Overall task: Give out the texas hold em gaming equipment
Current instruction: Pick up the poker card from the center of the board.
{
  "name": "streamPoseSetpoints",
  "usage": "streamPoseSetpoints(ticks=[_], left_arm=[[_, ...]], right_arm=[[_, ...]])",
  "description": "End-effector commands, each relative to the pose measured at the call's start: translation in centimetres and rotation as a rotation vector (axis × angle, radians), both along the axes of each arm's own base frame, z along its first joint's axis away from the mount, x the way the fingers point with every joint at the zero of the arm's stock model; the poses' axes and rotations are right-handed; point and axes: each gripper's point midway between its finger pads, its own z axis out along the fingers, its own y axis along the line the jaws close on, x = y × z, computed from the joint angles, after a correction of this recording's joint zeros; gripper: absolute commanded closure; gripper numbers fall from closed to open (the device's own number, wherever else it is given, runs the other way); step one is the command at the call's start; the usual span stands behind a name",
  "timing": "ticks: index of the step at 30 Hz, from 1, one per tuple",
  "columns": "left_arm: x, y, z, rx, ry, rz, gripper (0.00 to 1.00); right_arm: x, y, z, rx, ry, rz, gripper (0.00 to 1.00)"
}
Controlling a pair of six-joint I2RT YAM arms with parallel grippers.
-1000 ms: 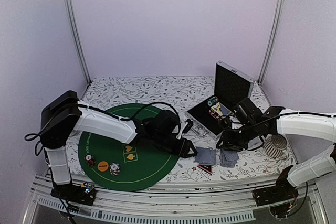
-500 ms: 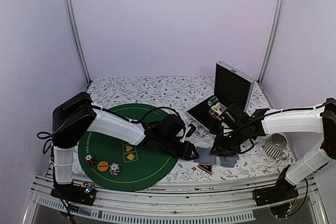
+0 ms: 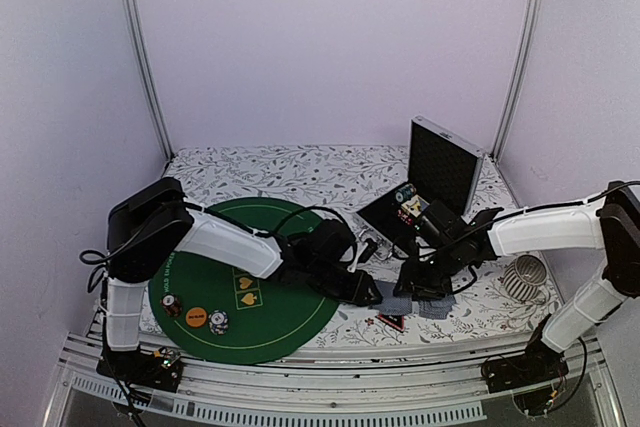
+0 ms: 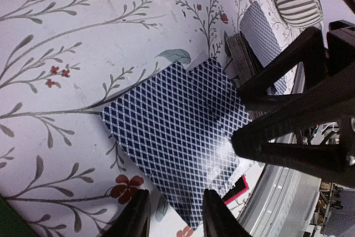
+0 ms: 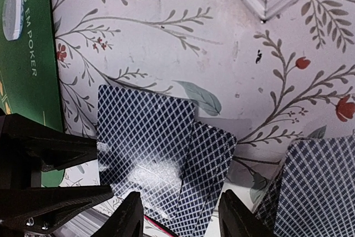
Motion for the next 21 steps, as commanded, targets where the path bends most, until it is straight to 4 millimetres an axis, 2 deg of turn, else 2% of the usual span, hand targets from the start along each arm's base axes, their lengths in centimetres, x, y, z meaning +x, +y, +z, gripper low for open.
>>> streamPoseSetpoints(ticks=[1,6,11,14,17,21], left_arm=[[-0.2,-0.7,-0.3,-0.013,0.015,-0.009,0.67],[-0.3,-0.8,-0.5,-0.017,0.021,-0.017,0.74],[-0.5,-0.6,-1.1,-0.013,0.039,-0.025,0.81],[-0.2,-0.5,-0.9,-0.027,0.046,-0.015,0.82],[-0.3,-0.4,-1.1,-0.026,0.056,-0.016,0.83],[-0.5,0.0,-1.7,-0.02,0.084,-0.01,0.84]], right_arm=[[0.5,1.6,0.2,0.033,-0.012,0.015,0.52],[1.0,3.0,0.7,0.098,-0.026,0.029,0.53],[1.0,4.2,0.7,0.156,-0.02,0.046,0.58],[1.1,4.5,0.7,0.18,-0.025,0.043,0.63],[1.3,4.9,0.6,0.191,-0.025,0.048,0.72],[1.2,5.2,0.7,0.208,-0.019,0.058,0.94]])
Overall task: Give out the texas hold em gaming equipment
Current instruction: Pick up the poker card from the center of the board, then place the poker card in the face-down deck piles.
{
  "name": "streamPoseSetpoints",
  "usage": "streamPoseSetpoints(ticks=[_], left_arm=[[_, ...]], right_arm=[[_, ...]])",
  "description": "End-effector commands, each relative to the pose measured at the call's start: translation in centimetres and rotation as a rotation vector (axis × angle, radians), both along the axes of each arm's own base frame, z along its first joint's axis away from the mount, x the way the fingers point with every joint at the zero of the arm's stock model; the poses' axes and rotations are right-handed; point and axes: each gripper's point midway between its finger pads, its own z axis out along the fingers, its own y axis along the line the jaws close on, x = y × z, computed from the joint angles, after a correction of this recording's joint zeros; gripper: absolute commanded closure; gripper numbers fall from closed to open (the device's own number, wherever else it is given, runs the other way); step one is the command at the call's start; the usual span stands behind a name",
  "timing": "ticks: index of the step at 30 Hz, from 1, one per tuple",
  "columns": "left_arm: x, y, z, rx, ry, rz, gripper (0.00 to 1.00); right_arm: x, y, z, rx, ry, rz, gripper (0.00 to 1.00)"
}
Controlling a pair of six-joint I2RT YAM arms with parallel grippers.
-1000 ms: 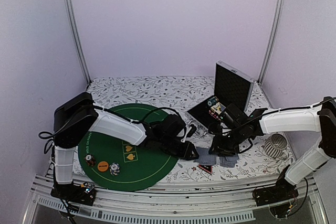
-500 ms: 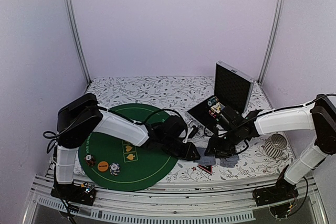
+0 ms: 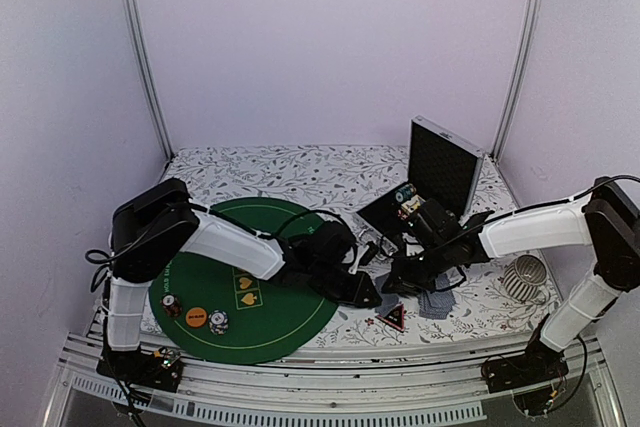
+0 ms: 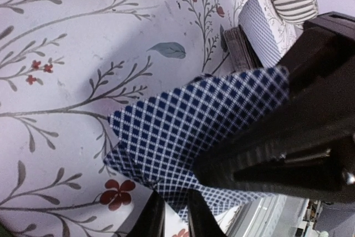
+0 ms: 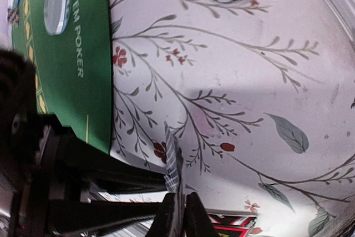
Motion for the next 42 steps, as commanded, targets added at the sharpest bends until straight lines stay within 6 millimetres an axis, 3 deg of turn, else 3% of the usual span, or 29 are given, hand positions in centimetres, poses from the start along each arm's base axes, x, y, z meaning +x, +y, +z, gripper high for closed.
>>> streamPoseSetpoints(ticks=[1,4,8,15,22,23,27,32,38,42], left_arm=[[-0.4,0.6,-1.3,0.001,0.053,0.004,0.84],[-0.4,0.8,-0.3,-0.015,0.062,0.002,0.82],[0.0,0.9,3.3,-0.063,0.011,0.0,0.74],[0.9,0.4,8.9,-0.103,-0.116,-0.026,0.57],[0.5,-0.1,8.4,-0.085,-0.111,-0.045,0.54],[0.4,-0.2,7.2,-0.064,-0.097,-0.049,0.54],[0.3,-1.1,7.0,-0.07,-0.105,-0.057,0.5],[0.2,-4.2,6.5,-0.069,-0.127,-0.087,0.47],[-0.2,-7.1,5.0,-0.071,-0.104,-0.108,0.42],[-0.1,-7.8,3.2,-0.041,-0.082,-0.097,0.43]], right_arm=[[0.3,1.3,0.6,0.049,-0.009,0.016,0.96],[0.5,1.2,1.6,0.048,-0.019,0.017,0.97],[1.6,0.6,4.5,0.039,-0.077,0.018,0.98],[2.0,-4.1,8.5,0.061,-0.137,-0.037,0.98],[1.2,-10.6,6.8,0.109,-0.111,-0.117,0.98],[1.3,-11.1,6.7,0.116,-0.112,-0.119,0.97],[1.0,-11.8,5.5,0.14,-0.12,-0.089,0.97],[1.3,-12.9,3.9,0.156,-0.134,-0.098,0.98],[1.1,-11.9,3.1,0.246,-0.137,-0.064,0.97],[0.5,-11.5,2.6,0.287,-0.113,-0.059,0.98]])
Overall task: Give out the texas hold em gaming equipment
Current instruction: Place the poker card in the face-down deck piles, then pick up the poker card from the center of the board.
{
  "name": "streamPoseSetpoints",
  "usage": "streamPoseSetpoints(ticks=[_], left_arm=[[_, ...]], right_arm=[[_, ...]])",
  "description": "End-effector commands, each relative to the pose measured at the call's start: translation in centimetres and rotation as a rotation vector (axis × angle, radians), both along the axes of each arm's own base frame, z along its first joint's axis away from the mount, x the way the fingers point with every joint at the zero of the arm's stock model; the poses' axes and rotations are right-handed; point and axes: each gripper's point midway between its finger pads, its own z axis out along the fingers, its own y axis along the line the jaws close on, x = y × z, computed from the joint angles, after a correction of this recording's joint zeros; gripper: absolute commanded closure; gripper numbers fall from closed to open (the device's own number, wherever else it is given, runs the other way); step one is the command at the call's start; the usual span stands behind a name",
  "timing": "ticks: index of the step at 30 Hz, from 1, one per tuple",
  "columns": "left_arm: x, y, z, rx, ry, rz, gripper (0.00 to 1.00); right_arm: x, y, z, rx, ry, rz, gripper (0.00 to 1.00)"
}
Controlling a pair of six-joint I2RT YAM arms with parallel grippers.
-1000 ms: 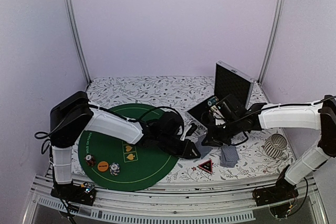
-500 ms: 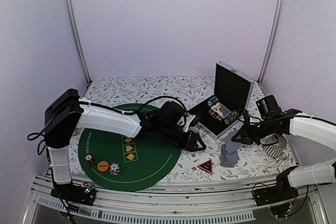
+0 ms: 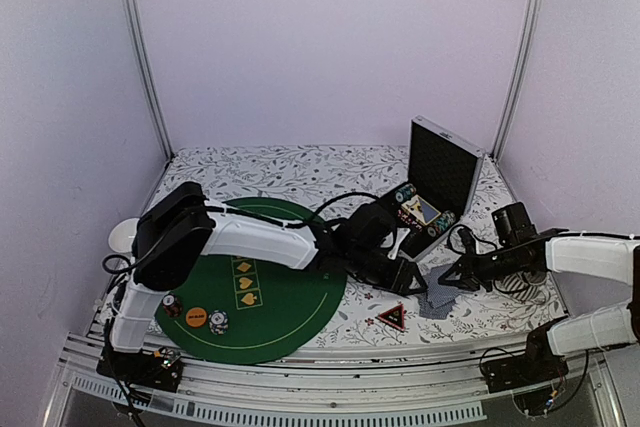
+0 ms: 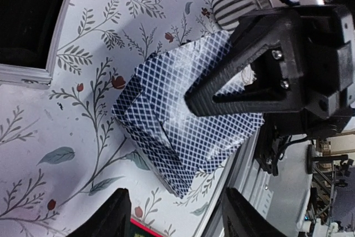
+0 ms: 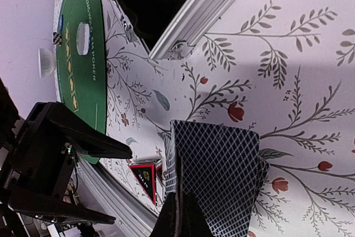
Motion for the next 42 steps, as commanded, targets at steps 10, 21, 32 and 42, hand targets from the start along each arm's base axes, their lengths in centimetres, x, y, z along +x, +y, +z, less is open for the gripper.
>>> streamPoseSetpoints(ticks=[10,21,32,42], left_arm=[[0.0,-1.0,-3.4,0.033,0.06,0.05,0.46],[-0.2,-1.6,-3.7,0.018,0.058,0.035,0.49],[-0.1,-1.6,-2.4,0.016,0.033,0.027,0.49],[2.1,4.2,2.0,0.054,-0.098,0.064,0.4]], right_arm=[[-0.5,0.0,-1.5,0.012,0.029,-0.002,0.77],[0.9,-1.8,0.8,-0.12,-0.001,-0.062,0.68],[1.4,-4.3,2.8,-0.305,-0.016,-0.159,0.21],[-0.2,-2.2,0.4,-0.49,0.041,-0.13,0.01]])
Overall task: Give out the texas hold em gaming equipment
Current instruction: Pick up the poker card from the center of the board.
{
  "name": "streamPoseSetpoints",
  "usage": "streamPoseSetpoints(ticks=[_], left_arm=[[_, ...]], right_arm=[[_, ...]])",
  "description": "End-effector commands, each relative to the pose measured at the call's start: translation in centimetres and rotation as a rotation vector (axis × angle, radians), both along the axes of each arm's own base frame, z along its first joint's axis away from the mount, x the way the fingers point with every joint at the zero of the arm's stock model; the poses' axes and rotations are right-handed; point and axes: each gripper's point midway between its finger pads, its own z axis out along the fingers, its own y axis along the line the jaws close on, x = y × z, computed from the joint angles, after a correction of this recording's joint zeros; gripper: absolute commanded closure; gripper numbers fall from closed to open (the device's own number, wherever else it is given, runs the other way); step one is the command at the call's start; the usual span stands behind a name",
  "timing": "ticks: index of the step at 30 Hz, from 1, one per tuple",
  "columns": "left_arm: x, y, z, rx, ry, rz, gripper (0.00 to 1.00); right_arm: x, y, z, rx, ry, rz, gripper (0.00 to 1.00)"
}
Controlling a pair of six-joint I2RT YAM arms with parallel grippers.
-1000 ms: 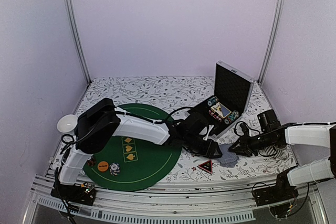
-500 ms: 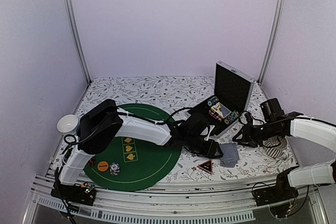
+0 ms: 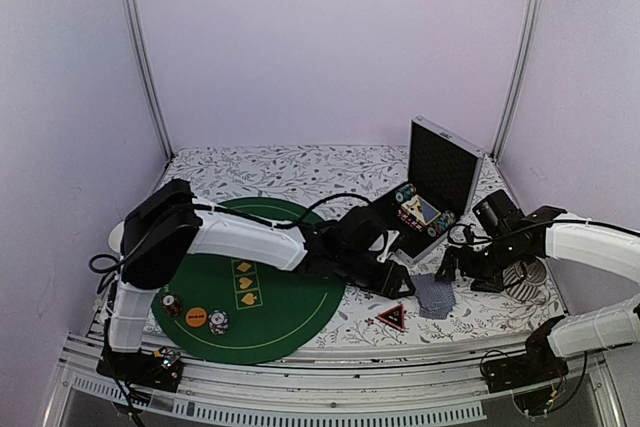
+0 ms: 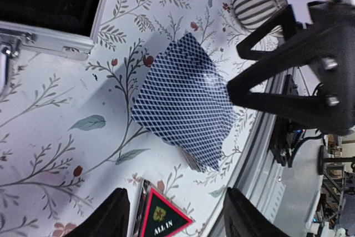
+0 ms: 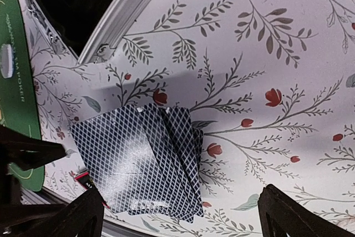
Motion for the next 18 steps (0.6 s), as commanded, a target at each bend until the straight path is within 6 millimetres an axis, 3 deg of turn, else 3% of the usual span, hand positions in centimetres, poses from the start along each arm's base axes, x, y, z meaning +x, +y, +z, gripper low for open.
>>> streamPoseSetpoints(ticks=[1,6,11,18], left_arm=[[2.0,2.5,3.9,-0.014,-0.095,0.015,0.4],[2.9,4.6,4.6,-0.011,-0.12,0.044,0.39],[3.0,5.2,4.2,-0.007,-0.113,0.043,0.39],[2.9,4.7,3.5,-0.024,-0.089,0.035,0.39]], right_arm=[[0.6,0.9,-0.3,-0.074,0.001,-0.019,0.01],[0.8,2.9,-0.7,-0.088,0.016,0.029,0.01],[0.9,3.1,-0.7,-0.168,0.026,0.053,0.01],[0.7,2.9,1.6,-0.284,-0.002,0.064,0.01]])
